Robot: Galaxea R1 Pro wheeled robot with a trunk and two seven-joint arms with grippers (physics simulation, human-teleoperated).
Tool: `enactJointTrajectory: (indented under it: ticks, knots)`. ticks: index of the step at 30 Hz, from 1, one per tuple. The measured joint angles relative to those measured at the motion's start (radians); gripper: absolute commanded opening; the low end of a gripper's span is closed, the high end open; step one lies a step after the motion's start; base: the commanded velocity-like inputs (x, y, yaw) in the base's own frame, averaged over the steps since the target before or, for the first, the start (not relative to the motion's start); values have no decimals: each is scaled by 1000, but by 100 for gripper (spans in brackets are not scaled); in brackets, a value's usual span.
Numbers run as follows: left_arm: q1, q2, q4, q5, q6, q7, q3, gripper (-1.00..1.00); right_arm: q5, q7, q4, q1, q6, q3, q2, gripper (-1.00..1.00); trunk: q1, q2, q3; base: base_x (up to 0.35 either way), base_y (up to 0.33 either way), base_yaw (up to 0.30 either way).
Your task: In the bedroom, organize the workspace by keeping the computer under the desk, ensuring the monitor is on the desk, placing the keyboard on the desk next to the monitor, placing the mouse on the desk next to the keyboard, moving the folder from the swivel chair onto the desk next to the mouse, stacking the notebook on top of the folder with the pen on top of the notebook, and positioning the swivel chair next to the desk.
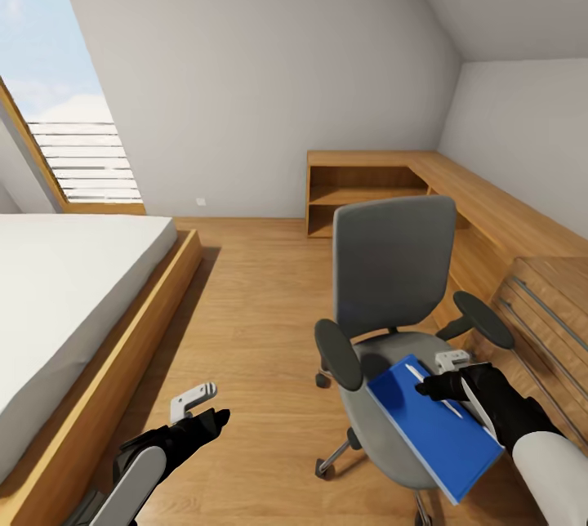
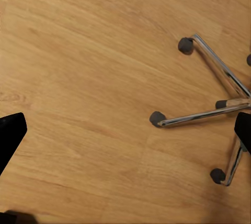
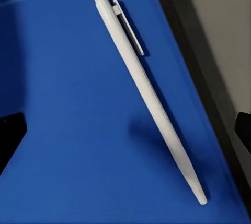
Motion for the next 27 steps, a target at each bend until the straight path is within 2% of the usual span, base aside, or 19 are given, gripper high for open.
enactJointTrajectory:
  ticks: [6, 12, 27]
  knots:
    - [0, 2, 5, 5, -2, 1, 1, 100, 0, 0, 0, 0, 0, -1, -4, 100, 0, 0, 0, 0, 0, 0]
    - [0, 4, 50, 3, -5, -3, 5, 100, 0, 0, 2, 0, 0, -1, -4, 100, 0, 0, 0, 39, 0, 0]
    - [0, 5, 57, 1, -5, -3, 4, 100, 0, 1, 2, 0, 0, -1, -4, 100, 0, 0, 0, 72, 0, 0]
